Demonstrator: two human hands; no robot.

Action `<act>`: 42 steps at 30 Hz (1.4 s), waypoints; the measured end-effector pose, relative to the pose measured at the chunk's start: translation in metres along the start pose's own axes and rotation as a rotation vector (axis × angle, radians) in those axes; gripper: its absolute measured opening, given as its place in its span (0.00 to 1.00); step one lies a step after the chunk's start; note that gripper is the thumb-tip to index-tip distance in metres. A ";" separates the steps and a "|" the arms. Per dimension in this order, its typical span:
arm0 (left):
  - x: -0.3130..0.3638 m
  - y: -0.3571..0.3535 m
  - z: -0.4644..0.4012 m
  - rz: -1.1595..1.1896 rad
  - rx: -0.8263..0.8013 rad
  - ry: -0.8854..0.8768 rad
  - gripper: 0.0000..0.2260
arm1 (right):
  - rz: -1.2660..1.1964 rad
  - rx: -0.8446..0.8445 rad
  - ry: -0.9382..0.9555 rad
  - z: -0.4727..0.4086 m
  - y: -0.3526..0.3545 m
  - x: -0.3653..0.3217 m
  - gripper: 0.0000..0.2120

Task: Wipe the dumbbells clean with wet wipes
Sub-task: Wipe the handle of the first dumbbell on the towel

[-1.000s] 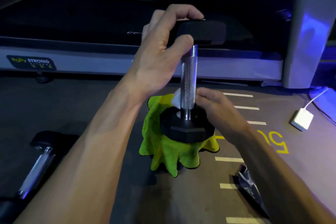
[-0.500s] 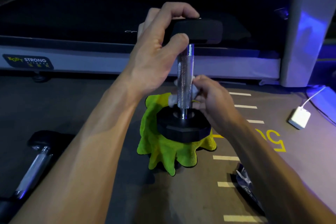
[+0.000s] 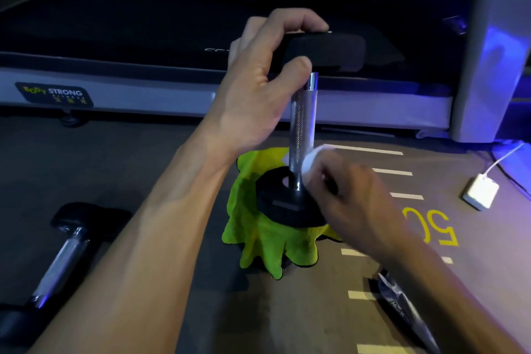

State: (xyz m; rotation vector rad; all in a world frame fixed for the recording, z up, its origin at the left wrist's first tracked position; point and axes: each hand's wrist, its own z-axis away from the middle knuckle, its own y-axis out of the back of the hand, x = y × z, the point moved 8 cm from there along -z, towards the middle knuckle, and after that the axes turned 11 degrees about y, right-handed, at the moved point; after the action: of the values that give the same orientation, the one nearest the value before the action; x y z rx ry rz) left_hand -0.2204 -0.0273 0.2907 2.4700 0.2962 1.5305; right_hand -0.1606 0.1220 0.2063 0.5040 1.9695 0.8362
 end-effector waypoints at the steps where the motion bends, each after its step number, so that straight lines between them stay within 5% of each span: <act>1: -0.001 0.001 -0.001 0.001 0.010 0.008 0.14 | 0.128 0.013 0.073 0.007 0.000 -0.011 0.11; 5: -0.006 -0.001 0.003 -0.005 -0.004 -0.026 0.17 | 0.402 -0.057 -0.027 0.006 -0.011 -0.014 0.11; 7: -0.012 -0.004 0.012 -0.067 0.034 -0.067 0.28 | 0.386 0.039 -0.061 0.006 -0.004 -0.011 0.07; 10: -0.052 -0.009 0.024 0.016 0.151 0.242 0.44 | 0.109 0.105 -0.136 0.014 -0.003 0.006 0.07; 12: -0.073 -0.025 0.035 0.052 0.095 0.475 0.34 | -0.016 0.122 -0.151 0.017 -0.002 0.011 0.10; 15: -0.075 -0.052 0.047 0.120 -0.032 0.560 0.18 | -0.029 0.175 -0.118 0.021 -0.004 0.010 0.10; 22: -0.059 -0.039 0.076 0.268 0.039 0.613 0.18 | -0.387 0.369 -0.048 0.049 -0.005 -0.010 0.07; 28: -0.068 0.019 0.146 0.228 0.011 0.701 0.14 | -0.647 0.210 -0.078 0.095 -0.067 -0.053 0.14; 33: -0.146 0.047 0.242 0.049 0.035 0.991 0.15 | -0.800 -0.049 -0.360 0.134 -0.136 -0.046 0.12; 38: -0.247 0.050 0.309 -0.101 0.028 1.249 0.29 | -0.622 -0.222 -0.442 0.154 -0.184 -0.019 0.17; 42: -0.289 0.045 0.318 -0.152 0.033 1.326 0.21 | -0.638 -0.260 -0.497 0.156 -0.210 -0.003 0.21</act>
State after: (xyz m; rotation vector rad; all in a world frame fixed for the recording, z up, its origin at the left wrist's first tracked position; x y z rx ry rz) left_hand -0.0592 -0.1778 -0.0808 1.0198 0.6525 2.7939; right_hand -0.0285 0.0309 -0.0004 -0.0809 1.4012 0.4822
